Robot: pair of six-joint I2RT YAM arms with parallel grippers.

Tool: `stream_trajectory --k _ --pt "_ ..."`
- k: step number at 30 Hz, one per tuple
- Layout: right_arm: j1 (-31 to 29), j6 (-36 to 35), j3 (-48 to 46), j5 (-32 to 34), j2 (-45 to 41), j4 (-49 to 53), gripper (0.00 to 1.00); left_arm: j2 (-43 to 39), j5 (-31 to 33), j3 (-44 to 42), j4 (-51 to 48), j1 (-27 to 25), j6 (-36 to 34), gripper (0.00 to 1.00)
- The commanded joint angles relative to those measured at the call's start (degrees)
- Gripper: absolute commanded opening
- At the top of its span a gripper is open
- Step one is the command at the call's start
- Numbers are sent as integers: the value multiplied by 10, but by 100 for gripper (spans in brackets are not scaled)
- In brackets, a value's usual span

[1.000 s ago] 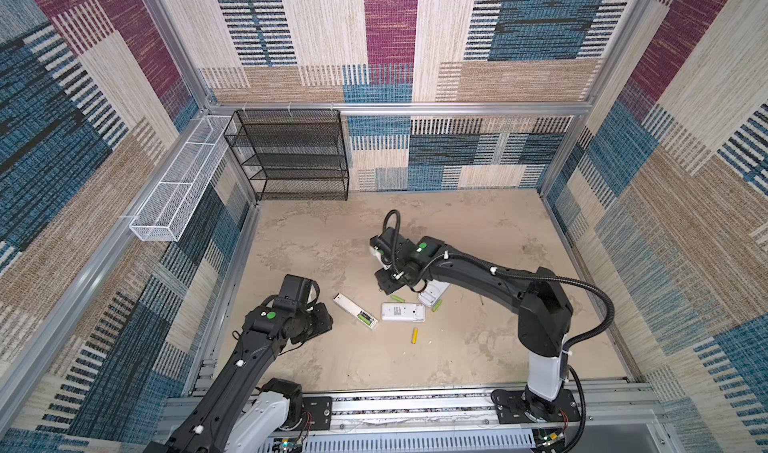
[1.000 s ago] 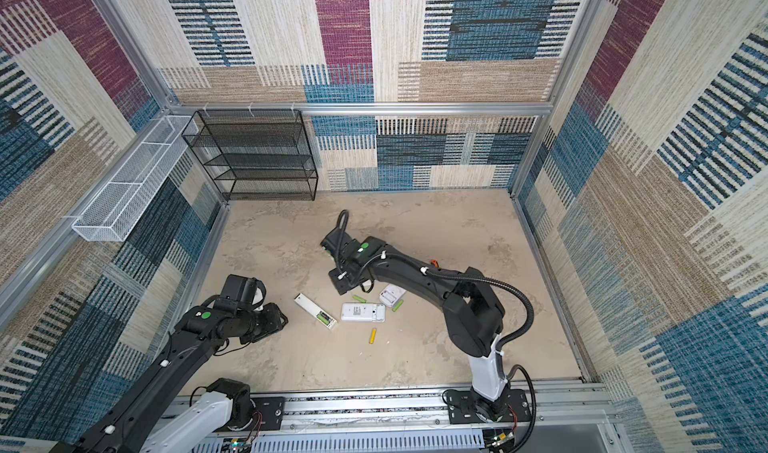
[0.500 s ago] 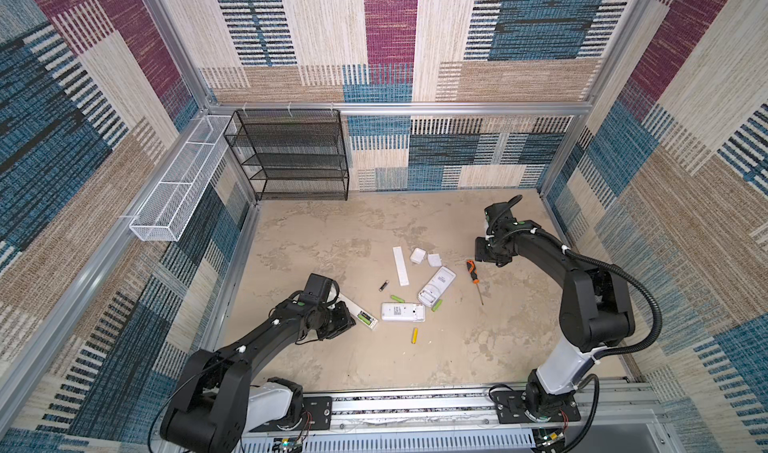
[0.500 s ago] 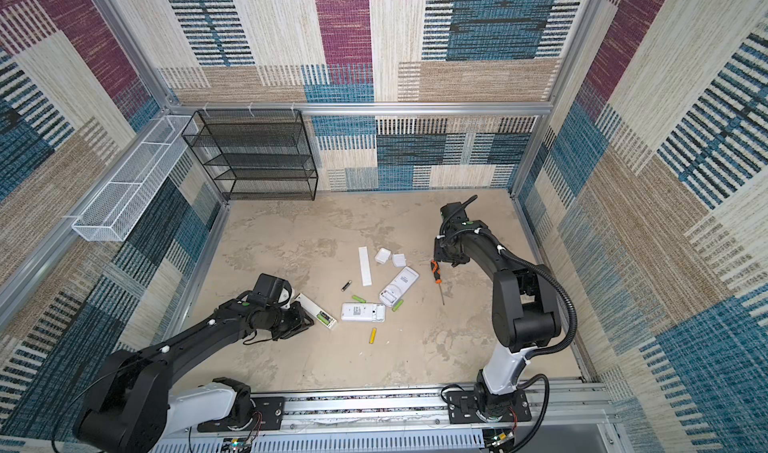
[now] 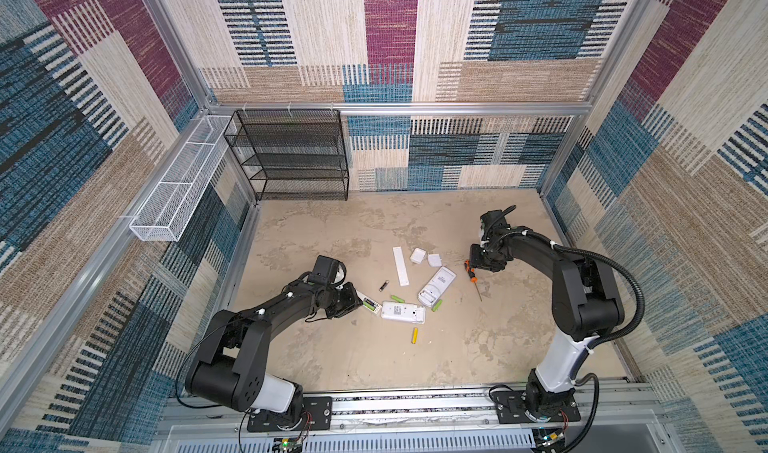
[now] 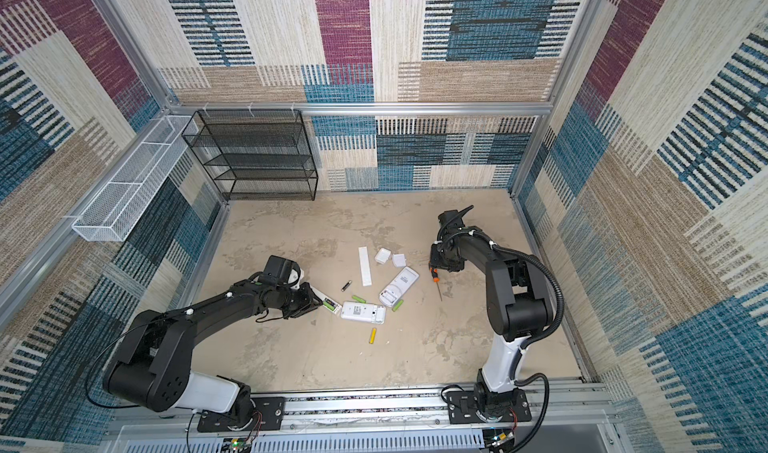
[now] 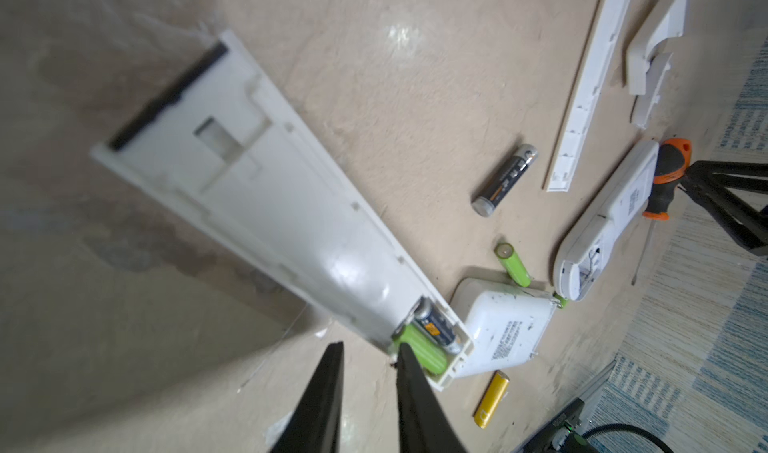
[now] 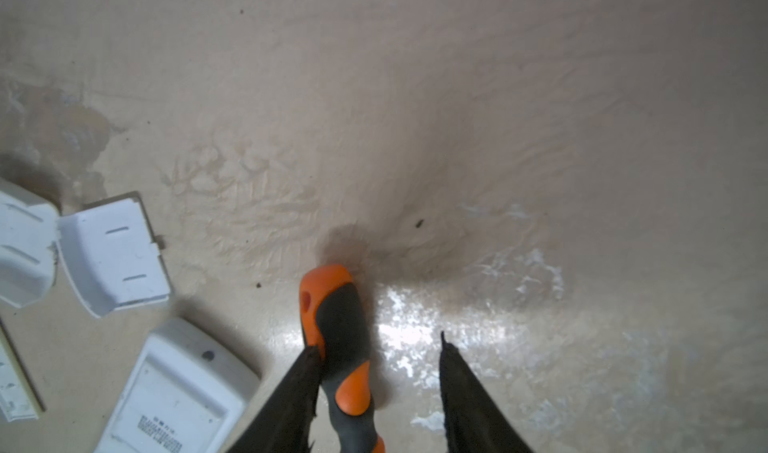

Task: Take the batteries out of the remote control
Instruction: 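Close the right gripper on the screwdriver handle while the left gripper hovers over the remote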

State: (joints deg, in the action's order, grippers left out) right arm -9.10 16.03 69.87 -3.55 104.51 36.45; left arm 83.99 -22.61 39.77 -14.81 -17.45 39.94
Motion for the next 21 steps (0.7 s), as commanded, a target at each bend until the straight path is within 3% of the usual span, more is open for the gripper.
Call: stream_trajectory --k 1,10,14,17,21 --pt "1 8 -10 -7 3 -18 48 4 10 9 -12 4 -36 28" --pt "0 12 -32 -7 -42 -19 48 -53 31 -2 -50 22 -25 33" --pt "0 20 -39 -36 -57 -25 49 -83 44 -21 -53 51 -14 45" --pt "0 26 -50 -61 -55 -33 49 -70 30 -20 -42 70 -14 52" --pt "0 29 -68 -63 -54 -32 50 -22 4 -1 -27 78 -13 55"
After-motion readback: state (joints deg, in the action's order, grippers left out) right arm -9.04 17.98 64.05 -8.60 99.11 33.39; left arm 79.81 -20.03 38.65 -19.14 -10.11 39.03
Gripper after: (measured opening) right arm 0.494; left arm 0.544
